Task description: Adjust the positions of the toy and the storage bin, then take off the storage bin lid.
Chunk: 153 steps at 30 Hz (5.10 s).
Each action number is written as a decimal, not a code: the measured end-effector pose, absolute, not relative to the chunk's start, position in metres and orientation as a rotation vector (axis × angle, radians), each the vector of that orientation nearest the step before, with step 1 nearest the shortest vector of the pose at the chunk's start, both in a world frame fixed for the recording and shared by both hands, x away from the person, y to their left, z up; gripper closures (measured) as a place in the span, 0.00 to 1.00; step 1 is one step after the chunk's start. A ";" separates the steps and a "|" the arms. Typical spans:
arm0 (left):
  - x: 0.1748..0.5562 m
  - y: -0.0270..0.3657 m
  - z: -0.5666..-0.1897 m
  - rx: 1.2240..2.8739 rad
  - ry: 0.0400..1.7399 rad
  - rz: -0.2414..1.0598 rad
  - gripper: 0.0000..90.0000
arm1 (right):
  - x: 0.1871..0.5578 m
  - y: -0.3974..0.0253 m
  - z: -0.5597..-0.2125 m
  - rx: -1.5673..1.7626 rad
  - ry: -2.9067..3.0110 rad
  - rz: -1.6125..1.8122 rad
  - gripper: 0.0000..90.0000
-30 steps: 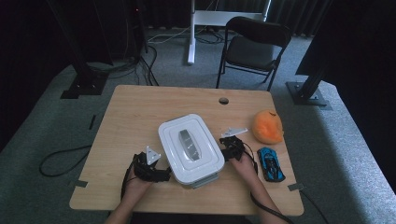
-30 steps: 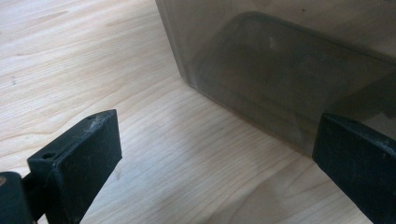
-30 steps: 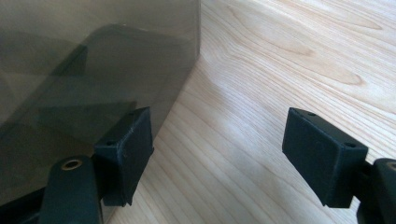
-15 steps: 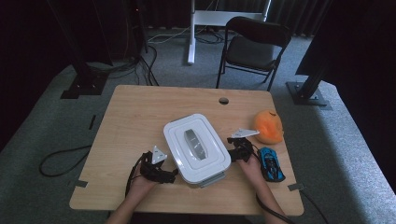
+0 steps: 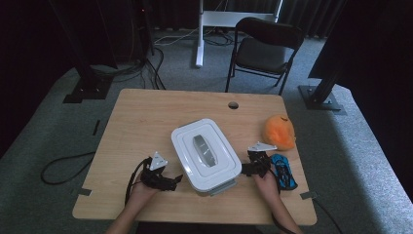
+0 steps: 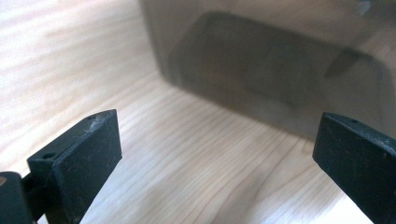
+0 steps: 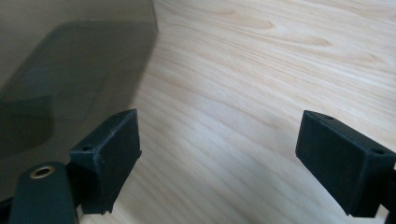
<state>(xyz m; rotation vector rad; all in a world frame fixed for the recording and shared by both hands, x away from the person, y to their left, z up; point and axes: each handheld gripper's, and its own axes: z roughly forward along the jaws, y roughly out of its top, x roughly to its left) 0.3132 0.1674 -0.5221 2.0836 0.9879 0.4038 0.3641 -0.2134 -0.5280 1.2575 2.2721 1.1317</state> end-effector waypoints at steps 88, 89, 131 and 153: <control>0.303 0.261 -0.546 2.131 1.205 0.493 0.02 | 0.329 -0.159 -0.399 1.006 2.334 1.400 0.13; 0.303 0.261 -0.546 2.132 1.205 0.493 0.02 | 0.330 -0.155 -0.399 1.001 2.339 1.401 0.13; 0.303 0.261 -0.546 2.127 1.206 0.495 0.02 | 0.332 -0.095 -0.403 1.008 2.422 1.253 0.74; 0.303 0.261 -0.546 2.129 1.204 0.498 0.02 | 0.345 -0.126 -0.370 1.062 2.299 1.345 0.75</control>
